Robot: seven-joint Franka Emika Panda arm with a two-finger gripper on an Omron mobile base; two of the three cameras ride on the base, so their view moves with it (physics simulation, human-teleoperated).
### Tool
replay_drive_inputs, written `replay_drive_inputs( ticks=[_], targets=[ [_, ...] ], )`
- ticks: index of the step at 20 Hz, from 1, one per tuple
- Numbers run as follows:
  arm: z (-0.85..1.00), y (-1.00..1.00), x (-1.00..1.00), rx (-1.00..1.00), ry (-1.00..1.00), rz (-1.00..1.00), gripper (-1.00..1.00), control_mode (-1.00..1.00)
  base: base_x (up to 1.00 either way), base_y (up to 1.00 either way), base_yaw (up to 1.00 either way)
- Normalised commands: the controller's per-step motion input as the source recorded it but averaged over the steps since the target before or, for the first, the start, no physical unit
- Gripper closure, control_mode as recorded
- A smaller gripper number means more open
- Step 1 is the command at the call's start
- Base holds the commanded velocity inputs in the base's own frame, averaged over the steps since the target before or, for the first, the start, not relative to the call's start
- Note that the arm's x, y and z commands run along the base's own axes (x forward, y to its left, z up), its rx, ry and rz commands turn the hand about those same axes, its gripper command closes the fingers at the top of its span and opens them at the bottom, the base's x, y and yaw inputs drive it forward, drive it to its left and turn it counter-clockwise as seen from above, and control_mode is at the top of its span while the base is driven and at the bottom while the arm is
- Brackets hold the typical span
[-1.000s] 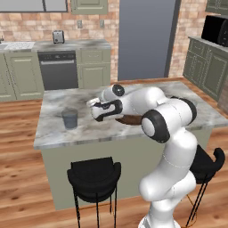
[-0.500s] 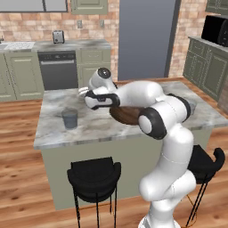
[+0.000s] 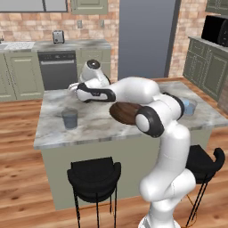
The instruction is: There are four ice cubes in the ice bowl. Place two ice cubes in each glass of water.
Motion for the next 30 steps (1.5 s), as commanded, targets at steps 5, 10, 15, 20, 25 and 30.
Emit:
replay_drive_inputs(
  ticks=[5, 10, 15, 20, 25, 30],
  targets=[
    [-0.10, 0.57, -0.03, -0.01, -0.03, 0.00, 1.00, -1.00, 0.00, 0.00, 0.00],
    [-0.40, 0.51, -0.22, -0.02, 0.00, 0.00, 1.00, -1.00, 0.00, 0.00, 0.00],
    [-0.24, 0.06, -0.01, 0.00, 0.00, 0.00, 1.00, -1.00, 0.00, 0.00, 0.00],
    [-0.06, -0.02, 0.16, 0.00, 0.00, 0.00, 1.00, -1.00, 0.00, 0.00, 0.00],
    [-0.05, -0.15, 0.27, 0.00, 0.00, 0.00, 1.00, -1.00, 0.00, 0.00, 0.00],
    [-0.15, -0.08, 0.22, 0.03, 0.03, 0.00, 1.00, -1.00, 0.00, 0.00, 0.00]
  ],
)
